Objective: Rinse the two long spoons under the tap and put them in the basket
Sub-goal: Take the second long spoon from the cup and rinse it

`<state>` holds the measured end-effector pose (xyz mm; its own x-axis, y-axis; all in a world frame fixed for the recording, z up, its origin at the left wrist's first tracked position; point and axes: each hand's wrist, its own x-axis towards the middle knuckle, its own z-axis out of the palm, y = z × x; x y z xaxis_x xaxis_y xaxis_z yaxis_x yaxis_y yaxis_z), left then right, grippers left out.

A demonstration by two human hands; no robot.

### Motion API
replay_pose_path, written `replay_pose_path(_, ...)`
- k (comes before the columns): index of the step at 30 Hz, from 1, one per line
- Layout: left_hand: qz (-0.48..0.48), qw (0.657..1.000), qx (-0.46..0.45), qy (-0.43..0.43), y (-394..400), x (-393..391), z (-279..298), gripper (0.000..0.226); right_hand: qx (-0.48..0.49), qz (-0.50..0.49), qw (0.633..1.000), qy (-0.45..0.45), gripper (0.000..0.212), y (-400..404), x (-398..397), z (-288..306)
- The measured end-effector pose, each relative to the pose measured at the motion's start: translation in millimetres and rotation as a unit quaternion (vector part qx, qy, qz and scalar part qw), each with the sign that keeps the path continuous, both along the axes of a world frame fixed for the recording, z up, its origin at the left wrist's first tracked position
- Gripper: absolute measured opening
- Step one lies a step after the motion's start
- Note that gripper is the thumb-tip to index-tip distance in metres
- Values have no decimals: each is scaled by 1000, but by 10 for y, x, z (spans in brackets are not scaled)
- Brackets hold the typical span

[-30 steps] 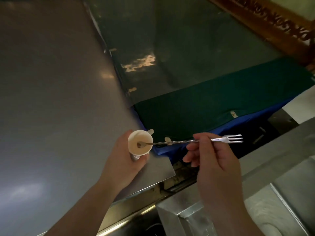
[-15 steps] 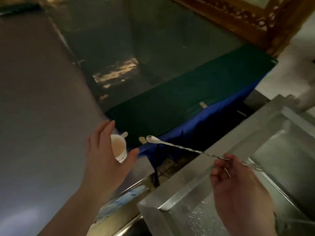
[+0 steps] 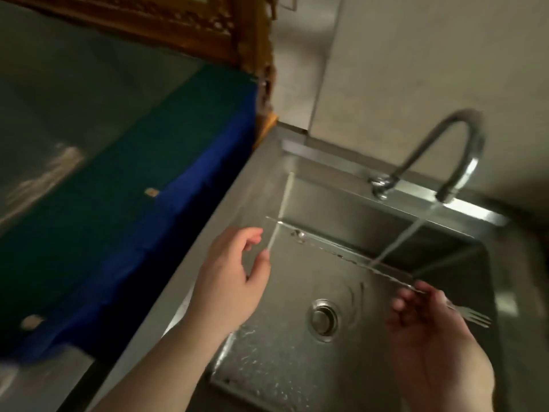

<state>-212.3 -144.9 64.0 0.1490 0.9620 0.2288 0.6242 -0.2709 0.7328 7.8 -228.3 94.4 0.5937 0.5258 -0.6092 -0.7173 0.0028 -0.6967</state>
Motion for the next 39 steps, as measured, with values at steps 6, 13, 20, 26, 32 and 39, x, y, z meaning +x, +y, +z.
replay_pose_path(6, -92, 996, 0, -3, 154, 888, -118, 30, 72, -101, 992, -11, 30, -311, 623, -215)
replay_pose_path(13, -149, 989, -6, -4, 314, 1517, -374, 28, 71, -161, 984, -13, 31, -425, 955, -438)
replay_pose_path(20, -149, 927, -303, -163, 482, 2136, -637, 12, 74, -199, 976, 42, 32, -370, 1052, -739)
replay_pose_path(26, -121, 860, -379, -318, 507, 2519, -758, 16, 57, -217, 963, 147, 32, -242, 971, -973)
replay_pose_path(32, -65, 795, -447, -405, 462, 2638, -767, 26, 25, -219, 942, 252, 31, -164, 755, -1119)
replay_pose_path(39, -133, 782, -438, -422, 487, 2605, -838, 32, -35, -163, 932, 321, 32, -97, 503, -1261)
